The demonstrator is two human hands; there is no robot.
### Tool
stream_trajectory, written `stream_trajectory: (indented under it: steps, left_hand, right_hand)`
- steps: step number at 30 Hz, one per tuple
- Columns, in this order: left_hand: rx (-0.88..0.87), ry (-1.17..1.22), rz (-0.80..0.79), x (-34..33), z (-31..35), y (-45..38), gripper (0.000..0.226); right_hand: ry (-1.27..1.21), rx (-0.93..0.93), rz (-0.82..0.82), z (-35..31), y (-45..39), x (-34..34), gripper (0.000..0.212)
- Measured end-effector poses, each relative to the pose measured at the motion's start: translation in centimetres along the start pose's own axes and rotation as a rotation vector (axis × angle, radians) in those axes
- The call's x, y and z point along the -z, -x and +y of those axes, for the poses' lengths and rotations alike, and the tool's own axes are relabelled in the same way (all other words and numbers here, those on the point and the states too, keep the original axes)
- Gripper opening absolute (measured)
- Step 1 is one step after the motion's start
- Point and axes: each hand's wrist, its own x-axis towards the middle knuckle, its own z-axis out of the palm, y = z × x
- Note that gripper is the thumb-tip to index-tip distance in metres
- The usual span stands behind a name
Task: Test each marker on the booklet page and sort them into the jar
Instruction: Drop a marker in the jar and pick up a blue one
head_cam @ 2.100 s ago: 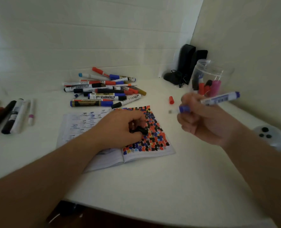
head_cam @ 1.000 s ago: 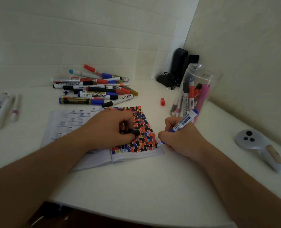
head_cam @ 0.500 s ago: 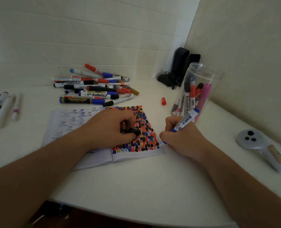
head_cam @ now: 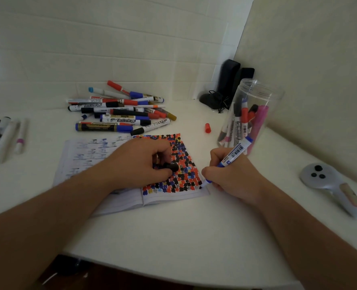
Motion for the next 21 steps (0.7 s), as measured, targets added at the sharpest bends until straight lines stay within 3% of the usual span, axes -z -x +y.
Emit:
stream_trajectory:
  steps: [6, 11, 13, 17, 21]
  left_hand:
    - [0.001, 0.010, -0.007, 0.1, 0.1, 0.0, 0.021]
    - [0.003, 0.007, -0.031, 0.1, 0.2, -0.2, 0.030]
    - [0.000, 0.011, -0.039, 0.2, 0.3, -0.3, 0.028]
    - [0.037, 0.019, -0.067, 0.3, 0.4, -0.3, 0.029]
    - [0.076, 0.043, -0.055, 0.4, 0.6, -0.2, 0.032]
  right_hand:
    - [-0.017, 0.018, 0.050, 0.4, -0.4, -0.1, 0.035]
    - [0.010, 0.022, -0.003, 0.4, -0.4, 0.0, 0.035]
    - [-0.106, 0.022, 0.011, 0.4, -0.6, 0.1, 0.037]
    - [-0.641, -0.001, 0.010, 0.9, -0.9, 1.0, 0.026]
    - [-0.698, 0.040, -0.106, 0.7, -0.5, 1.6, 0.011]
